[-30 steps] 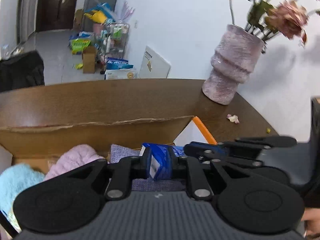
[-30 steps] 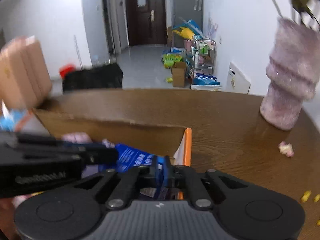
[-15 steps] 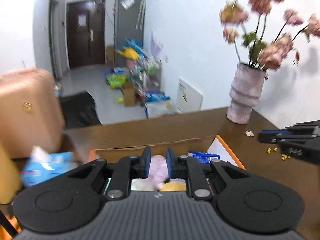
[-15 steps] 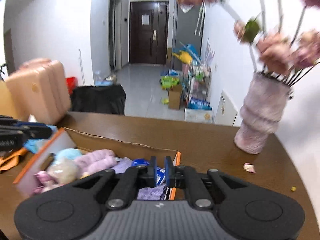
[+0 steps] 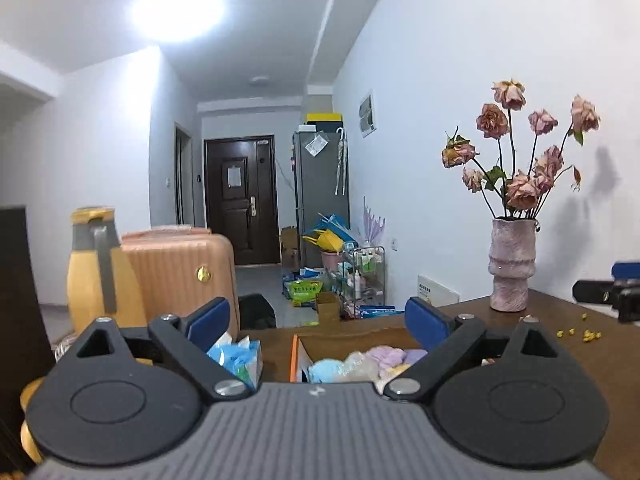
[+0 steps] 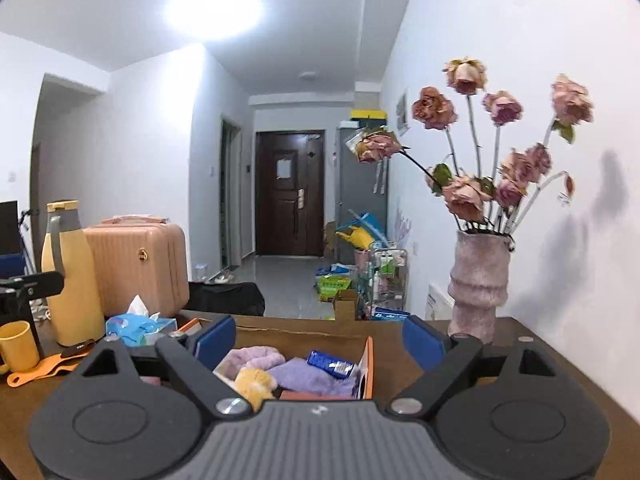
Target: Organize soft objects
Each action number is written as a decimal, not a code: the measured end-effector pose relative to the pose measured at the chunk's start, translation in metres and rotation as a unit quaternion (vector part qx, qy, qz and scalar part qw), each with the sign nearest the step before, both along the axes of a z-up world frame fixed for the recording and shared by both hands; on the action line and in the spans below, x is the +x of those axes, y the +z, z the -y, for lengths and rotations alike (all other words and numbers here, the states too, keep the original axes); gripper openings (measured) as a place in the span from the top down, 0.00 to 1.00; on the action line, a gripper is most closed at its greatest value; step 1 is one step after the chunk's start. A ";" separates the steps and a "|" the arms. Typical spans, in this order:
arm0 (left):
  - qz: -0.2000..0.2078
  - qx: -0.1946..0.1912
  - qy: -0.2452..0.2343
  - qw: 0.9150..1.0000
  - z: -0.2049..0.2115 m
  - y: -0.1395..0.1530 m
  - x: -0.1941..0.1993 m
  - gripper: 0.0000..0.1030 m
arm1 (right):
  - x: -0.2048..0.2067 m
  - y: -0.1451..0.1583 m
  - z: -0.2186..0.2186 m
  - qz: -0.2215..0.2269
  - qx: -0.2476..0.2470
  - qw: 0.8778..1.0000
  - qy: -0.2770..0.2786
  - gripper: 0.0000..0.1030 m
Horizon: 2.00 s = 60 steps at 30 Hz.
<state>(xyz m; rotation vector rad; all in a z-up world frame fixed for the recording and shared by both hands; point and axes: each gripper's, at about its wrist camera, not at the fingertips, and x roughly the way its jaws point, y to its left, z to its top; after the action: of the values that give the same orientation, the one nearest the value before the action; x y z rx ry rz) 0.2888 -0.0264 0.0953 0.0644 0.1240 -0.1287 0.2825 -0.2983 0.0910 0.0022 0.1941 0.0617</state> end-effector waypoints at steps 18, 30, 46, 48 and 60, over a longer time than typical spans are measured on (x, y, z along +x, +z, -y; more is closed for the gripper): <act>-0.045 -0.001 0.040 0.998 -0.045 -0.070 -0.176 0.00 | -0.167 -0.057 -0.031 0.002 0.011 1.000 -0.029 0.11; -0.054 0.020 0.052 0.997 -0.053 -0.099 -0.284 0.00 | -0.290 -0.109 -0.081 -0.029 0.005 0.999 0.027 0.07; -0.058 0.018 0.034 0.998 -0.046 -0.099 -0.284 0.00 | -0.294 -0.110 -0.077 -0.025 0.019 0.999 0.005 0.05; -0.058 0.018 0.034 0.998 -0.046 -0.099 -0.284 0.00 | -0.294 -0.110 -0.076 -0.026 0.023 0.999 0.007 0.05; -0.059 0.015 0.036 0.998 -0.048 -0.098 -0.283 0.00 | -0.294 -0.112 -0.076 -0.024 0.026 0.999 0.003 0.05</act>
<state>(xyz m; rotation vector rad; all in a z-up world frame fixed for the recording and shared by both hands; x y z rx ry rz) 0.0055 0.0220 -0.0024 0.0832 0.2453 -0.0589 -0.0118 -0.2222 -0.0208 0.0542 0.2399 0.0723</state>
